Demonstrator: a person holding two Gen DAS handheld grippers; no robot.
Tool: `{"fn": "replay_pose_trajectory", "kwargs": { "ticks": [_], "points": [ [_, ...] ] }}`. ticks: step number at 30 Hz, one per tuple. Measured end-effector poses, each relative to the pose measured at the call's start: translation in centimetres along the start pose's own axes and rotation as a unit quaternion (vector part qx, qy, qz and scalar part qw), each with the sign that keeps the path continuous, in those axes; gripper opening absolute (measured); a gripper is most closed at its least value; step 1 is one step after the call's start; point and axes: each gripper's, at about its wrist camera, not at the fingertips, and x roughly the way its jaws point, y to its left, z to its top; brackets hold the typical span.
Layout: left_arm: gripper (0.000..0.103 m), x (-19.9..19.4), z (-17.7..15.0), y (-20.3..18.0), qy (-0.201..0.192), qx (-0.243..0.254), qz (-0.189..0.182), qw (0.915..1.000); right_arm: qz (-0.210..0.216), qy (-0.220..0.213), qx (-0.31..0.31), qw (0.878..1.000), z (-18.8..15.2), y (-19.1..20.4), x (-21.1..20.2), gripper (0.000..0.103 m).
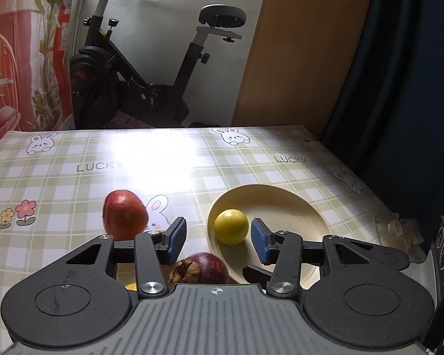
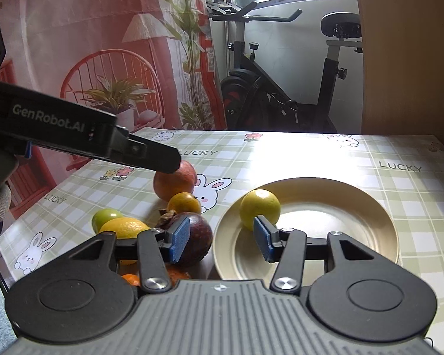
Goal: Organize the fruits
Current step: 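Move the left gripper to the navel orange beside the lemon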
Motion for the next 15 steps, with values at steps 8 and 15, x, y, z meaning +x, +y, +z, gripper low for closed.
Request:
{"fn": "replay_pose_trajectory", "kwargs": {
  "ticks": [8, 15],
  "points": [
    [0.052, -4.2, -4.3, 2.8, -0.011, -0.023, 0.034, 0.9991, 0.040, 0.022, -0.043, 0.998, -1.8, 4.4, -0.7, 0.051],
    [0.052, -6.4, -6.1, 5.9, -0.018, -0.060, 0.064, 0.9960, 0.069, 0.032, -0.092, 0.993, -2.6, 7.7, -0.9, 0.051]
  ]
}}
